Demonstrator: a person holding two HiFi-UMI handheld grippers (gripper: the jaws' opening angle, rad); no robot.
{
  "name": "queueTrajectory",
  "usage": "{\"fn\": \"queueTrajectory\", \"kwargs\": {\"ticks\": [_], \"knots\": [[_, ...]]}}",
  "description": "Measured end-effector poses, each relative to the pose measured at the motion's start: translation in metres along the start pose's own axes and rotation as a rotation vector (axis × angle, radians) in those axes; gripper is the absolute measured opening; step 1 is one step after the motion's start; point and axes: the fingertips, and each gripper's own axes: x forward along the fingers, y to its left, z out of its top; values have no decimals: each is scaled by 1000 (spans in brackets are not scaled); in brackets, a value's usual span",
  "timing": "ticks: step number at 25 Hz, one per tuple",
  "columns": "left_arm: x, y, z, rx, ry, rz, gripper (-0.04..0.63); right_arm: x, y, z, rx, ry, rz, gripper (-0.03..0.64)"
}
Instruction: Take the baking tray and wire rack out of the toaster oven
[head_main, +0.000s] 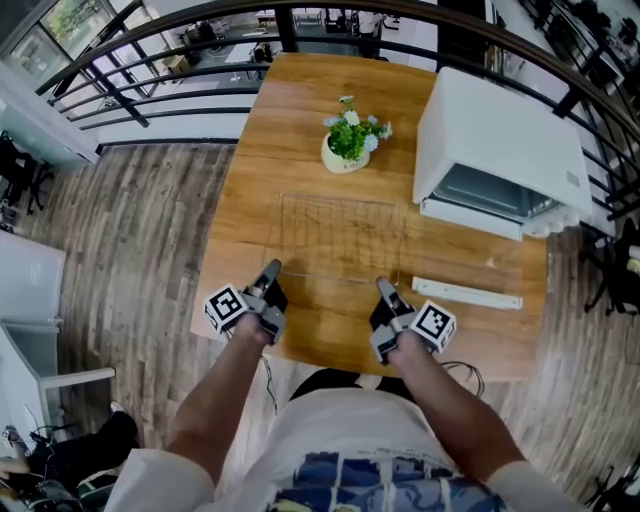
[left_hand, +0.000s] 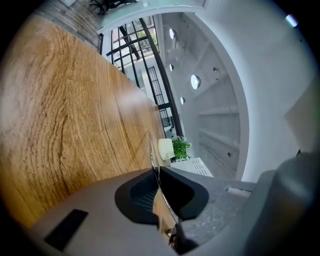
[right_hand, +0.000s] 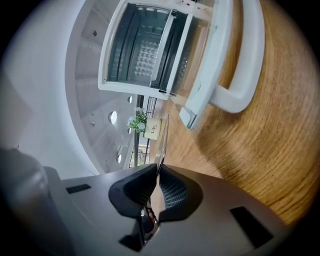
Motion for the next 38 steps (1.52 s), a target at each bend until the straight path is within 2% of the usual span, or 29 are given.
{"fn": "queueTrajectory", "kwargs": {"ticks": [7,12,21,24,28,31,38], "knots": [[7,11,6,-5,10,32,11,11,-7,-7,5,42,-46,26],[11,19,8,16,19,85,17,16,-13,-11,-5,71,-95,36],[19,17,8,165,60,191,48,19,-22,-15,-31,107,-178,65],[19,21,8,189,63,237,60,22,-26,-13,-84,121,-178,78],[16,27,8,233,81,331,76,19,-26,-14,-111,135,-223,96],[14,32,4,296,126,424,87,18,-28,-13,-134,139,-234,125],[13,34,1,456,164,610,144,14,-30,-11,-205,146,-280,128]]}}
